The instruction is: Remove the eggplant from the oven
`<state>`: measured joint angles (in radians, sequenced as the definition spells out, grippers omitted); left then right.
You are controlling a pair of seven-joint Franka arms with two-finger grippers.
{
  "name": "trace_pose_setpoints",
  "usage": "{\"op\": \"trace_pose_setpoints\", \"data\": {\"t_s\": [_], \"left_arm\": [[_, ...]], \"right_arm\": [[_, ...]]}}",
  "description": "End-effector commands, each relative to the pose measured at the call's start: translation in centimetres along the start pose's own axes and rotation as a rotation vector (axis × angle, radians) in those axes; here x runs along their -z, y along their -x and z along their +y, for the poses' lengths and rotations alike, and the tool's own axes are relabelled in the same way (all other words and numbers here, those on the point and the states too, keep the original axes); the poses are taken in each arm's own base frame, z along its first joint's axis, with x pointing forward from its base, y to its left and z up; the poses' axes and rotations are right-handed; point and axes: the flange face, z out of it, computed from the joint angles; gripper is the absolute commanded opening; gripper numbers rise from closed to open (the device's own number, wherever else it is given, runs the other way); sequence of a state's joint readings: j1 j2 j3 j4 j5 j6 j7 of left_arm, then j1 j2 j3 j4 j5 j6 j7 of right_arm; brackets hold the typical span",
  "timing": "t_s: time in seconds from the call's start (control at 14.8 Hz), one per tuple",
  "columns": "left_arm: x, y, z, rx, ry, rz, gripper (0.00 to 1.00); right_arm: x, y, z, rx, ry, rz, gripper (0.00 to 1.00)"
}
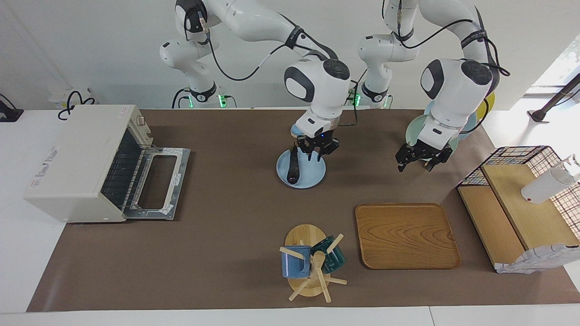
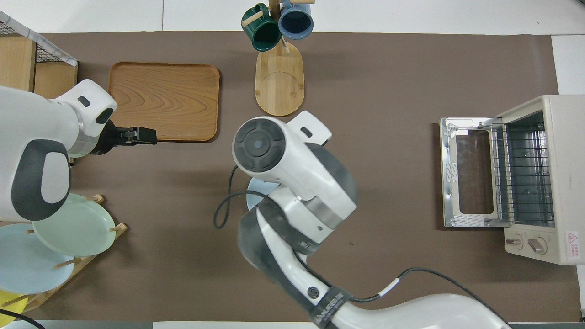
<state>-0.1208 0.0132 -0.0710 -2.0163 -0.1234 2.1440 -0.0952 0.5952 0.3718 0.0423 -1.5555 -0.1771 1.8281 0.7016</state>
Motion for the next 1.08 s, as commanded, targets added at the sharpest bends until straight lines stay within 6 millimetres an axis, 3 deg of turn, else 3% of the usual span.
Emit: {"op": "trace_pose_setpoints", "data": {"t_s": [0.0, 0.14, 0.34, 0.54, 0.68, 0.81, 1.01], "left_arm": [[-1.7, 0.9, 6.9, 0.035, 0.029, -0.021, 1.0], [-3.8, 2.7, 13.3, 0.006, 0.041, -0.033, 1.0], [-7.5, 6.2, 21.6, -0.038, 0.055, -0.045, 1.0], [-11.1, 10.2, 27.8, -0.14, 0.06, -0.065, 1.0], [-13.6, 11.7, 29.3, -0.181, 0.042, -0.085, 1.0], [-15.9, 11.7, 29.6, -0.186, 0.041, -0.084, 1.0], [-17.2, 12.6, 29.9, -0.207, 0.034, -0.098, 1.0]], "right_arm": [[-4.9, 0.1, 7.6, -0.009, 0.06, -0.071, 0.0], [-9.0, -0.6, 14.4, -0.086, 0.099, -0.118, 0.0], [-12.6, 1.7, 16.6, -0.085, 0.132, -0.131, 0.0], [-15.7, 1.8, 20.3, -0.034, 0.199, -0.084, 0.0], [-16.7, 1.5, 21.9, -0.034, 0.197, -0.082, 0.0], [-17.5, 1.1, 23.4, 0.005, 0.18, -0.082, 0.0], [-18.3, 0.6, 25.9, 0.043, 0.199, -0.072, 0.0]]}}
